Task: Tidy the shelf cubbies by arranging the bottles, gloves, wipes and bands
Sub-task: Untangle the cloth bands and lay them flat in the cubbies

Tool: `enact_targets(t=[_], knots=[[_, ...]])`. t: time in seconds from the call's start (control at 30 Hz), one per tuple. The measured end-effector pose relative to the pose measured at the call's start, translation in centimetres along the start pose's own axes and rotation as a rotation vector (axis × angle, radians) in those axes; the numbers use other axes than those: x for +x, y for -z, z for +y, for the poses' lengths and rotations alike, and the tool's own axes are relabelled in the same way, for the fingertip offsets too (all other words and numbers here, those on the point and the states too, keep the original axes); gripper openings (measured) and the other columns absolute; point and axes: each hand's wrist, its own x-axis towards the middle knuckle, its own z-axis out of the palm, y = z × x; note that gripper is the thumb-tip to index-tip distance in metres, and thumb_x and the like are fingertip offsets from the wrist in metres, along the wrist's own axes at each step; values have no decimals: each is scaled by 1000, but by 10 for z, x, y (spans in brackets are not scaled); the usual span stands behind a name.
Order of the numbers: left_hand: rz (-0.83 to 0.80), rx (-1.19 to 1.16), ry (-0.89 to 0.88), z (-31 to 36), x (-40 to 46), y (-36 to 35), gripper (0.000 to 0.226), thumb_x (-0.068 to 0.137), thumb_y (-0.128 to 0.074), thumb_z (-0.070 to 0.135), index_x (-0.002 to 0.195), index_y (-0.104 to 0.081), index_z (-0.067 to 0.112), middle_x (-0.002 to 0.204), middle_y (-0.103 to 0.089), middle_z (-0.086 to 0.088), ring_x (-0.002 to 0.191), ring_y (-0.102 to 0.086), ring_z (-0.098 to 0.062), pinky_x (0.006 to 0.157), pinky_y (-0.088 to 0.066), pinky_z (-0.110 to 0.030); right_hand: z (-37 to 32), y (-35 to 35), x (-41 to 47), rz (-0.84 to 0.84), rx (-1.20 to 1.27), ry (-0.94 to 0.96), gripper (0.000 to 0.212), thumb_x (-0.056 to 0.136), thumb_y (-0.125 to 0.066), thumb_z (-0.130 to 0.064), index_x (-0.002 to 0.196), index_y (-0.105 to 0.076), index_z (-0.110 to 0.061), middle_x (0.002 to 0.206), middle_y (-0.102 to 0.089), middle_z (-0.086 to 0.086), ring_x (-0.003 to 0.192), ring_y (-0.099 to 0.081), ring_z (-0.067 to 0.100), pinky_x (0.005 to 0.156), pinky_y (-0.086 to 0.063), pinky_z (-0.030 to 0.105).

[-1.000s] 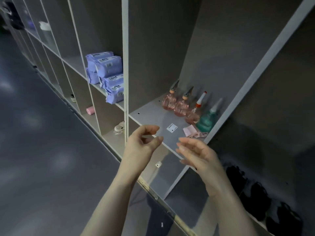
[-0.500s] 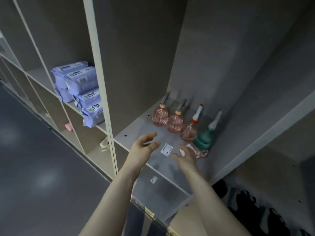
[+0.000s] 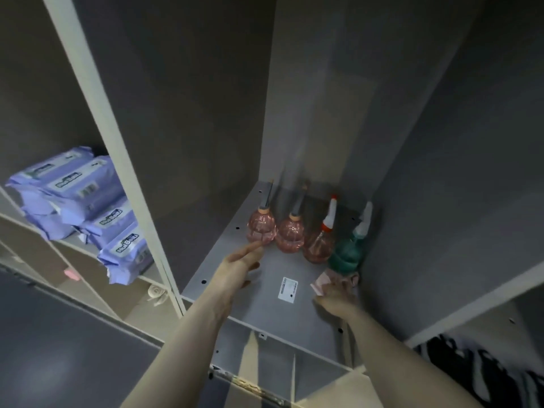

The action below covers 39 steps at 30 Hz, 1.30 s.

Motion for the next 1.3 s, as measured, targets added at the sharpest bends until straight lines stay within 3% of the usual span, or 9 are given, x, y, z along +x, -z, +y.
enact_targets(t=[0.13, 0.33, 0.43, 0.57, 0.77, 0.87, 1.0, 1.1, 1.3], knots=[[-55, 71, 3, 6, 17, -1, 24, 94, -56, 28, 116, -62, 27, 119, -64, 6, 105, -62, -11, 99, -45, -41, -19, 10, -23, 126, 223, -22, 49, 94, -46, -38, 140, -42, -23, 152, -32, 3, 140, -27, 28, 113, -24, 37], [-184, 228, -45, 13, 29, -11, 16, 94, -56, 19, 107, -63, 23, 113, -65, 1, 98, -62, -12, 83, -48, -26, -49, 41, -79, 319, 1316, 156, 18, 91, -59, -6, 97, -69, -19, 121, -64, 16, 96, -61, 22, 80, -49, 25], [-210, 257, -155, 16, 32, -17, 26, 91, -62, 17, 117, -61, 17, 103, -63, 2, 81, -59, 2, 62, -45, -4, -62, 68, -115, 353, 1412, 333, 23, 91, -57, -5, 102, -72, -18, 115, -70, 4, 105, -63, 18, 92, -48, 25], [-384, 234, -233, 23, 36, -22, 26, 85, -69, 16, 109, -61, 24, 86, -65, 10, 64, -61, 5, 56, -45, -10, -88, 99, -154, 275, 1627, 505, 28, 74, -67, -19, 99, -75, -13, 117, -69, 8, 104, -65, 18, 96, -50, 33], [-321, 154, -227, 41, 36, -24, 25, 91, -62, 28, 86, -66, 4, 67, -58, -18, 57, -67, -25, 60, -46, -39, -106, 111, -174, 372, 1600, 529, 36, 87, -56, -6, 120, -62, -18, 114, -70, -3, 106, -65, 13, 98, -50, 31], [-377, -144, -140, 57, 27, -28, 33, 87, -61, 31, 94, -67, 0, 74, -64, -18, 63, -65, -26, 63, -55, -36, -110, 98, -179, 445, 1393, 448, 50, 89, -60, -7, 133, -49, -30, 122, -61, -12, 110, -61, 7, 89, -52, 18], [-462, -268, -61, 69, 16, -33, 36, 89, -54, 40, 100, -70, 11, 91, -73, -10, 85, -67, -25, 85, -52, -42, -127, 71, -189, 488, 1183, 387, 27, 80, -72, -34, 105, -64, -27, 104, -69, -6, 93, -66, 7, 72, -50, 16], [-508, -269, 1, 70, 2, -36, 41, 93, -52, 41, 65, -73, 18, 66, -68, -8, 61, -65, -21, 92, -45, -56, -141, 63, -196, 534, 1373, 366, 29, 69, -76, -30, 90, -65, -13, 76, -67, -2, 71, -61, 11, 60, -51, 18], [-594, -31, -98, 79, -18, -30, 47, 82, -56, 52, 104, -70, 12, 96, -74, -11, 92, -69, -25, 88, -52, -42, -138, 72, -211, 668, 1591, 361, 22, 76, -72, -4, 92, -60, 5, 67, -63, 5, 50, -56, 5, 49, -46, 14]])
